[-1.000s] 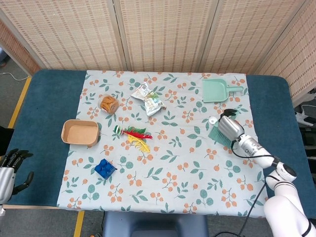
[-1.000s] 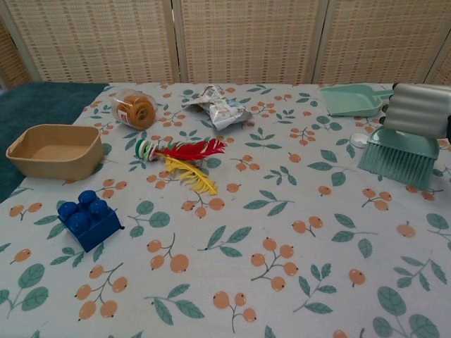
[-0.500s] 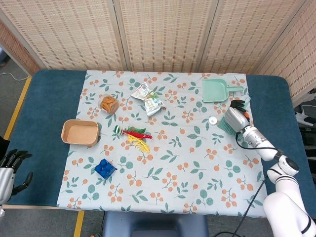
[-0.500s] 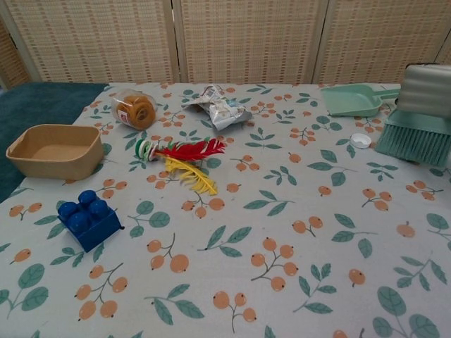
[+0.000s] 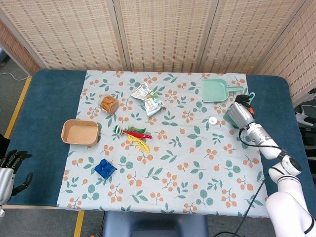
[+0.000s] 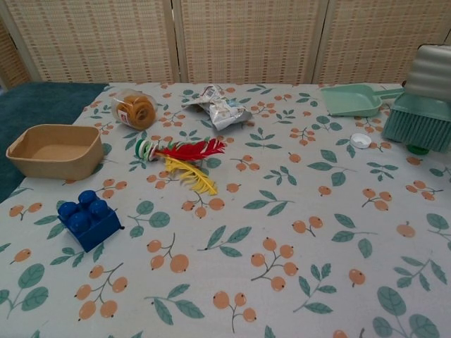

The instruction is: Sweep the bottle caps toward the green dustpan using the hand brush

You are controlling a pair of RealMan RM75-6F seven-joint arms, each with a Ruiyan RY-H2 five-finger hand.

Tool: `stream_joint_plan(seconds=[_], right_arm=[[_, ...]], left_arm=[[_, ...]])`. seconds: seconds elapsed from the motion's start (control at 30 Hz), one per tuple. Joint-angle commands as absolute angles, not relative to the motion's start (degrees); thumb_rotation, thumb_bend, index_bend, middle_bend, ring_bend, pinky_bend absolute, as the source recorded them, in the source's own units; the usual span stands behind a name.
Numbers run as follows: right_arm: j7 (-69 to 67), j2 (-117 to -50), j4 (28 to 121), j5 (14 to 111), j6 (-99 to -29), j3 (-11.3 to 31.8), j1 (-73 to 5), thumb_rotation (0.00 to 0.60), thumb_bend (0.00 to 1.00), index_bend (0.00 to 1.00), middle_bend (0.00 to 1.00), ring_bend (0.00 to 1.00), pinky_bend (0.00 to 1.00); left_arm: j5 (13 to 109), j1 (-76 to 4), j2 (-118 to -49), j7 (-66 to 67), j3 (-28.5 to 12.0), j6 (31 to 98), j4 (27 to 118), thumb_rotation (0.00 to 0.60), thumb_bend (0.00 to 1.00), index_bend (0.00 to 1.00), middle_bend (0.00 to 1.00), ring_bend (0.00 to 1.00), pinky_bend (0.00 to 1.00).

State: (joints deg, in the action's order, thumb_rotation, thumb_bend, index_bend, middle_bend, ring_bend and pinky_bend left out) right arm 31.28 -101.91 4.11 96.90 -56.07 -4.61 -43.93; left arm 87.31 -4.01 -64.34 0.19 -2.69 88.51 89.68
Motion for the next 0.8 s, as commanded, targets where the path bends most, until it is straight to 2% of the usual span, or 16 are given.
stream_joint_plan(seconds=[0.03, 0.3, 0.8], right_arm=[[25.0, -103.7, 5.2, 93.3, -60.5, -1.1, -44.7, 0.6, 1.0, 0.73, 0.68, 0.55, 0.52], [22.2, -105.2, 4.3, 91.2, -62.7, 0.7, -46.7, 0.6, 1.0, 0.73, 0.68, 0.55, 0.52], [21.4, -109.3, 4.1, 90.3, -59.7, 0.9, -47.1, 0.6, 1.0, 0.73, 0.68, 0.55, 0.52]], left_arm=[[87.3, -4.1, -64.4, 0.2, -2.7, 88.3, 89.6, 0.6, 0.37, 0.27, 0.21, 0.13, 0.35], [87.2, -4.1, -64.4, -0.1, -2.8, 88.3, 89.5, 0.6, 0.38, 0.27, 0.21, 0.13, 0.36], [87.6, -4.5, -64.7, -0.6, -2.7, 87.9, 89.0, 0.6, 0.37, 0.27, 0.21, 0.13, 0.36]])
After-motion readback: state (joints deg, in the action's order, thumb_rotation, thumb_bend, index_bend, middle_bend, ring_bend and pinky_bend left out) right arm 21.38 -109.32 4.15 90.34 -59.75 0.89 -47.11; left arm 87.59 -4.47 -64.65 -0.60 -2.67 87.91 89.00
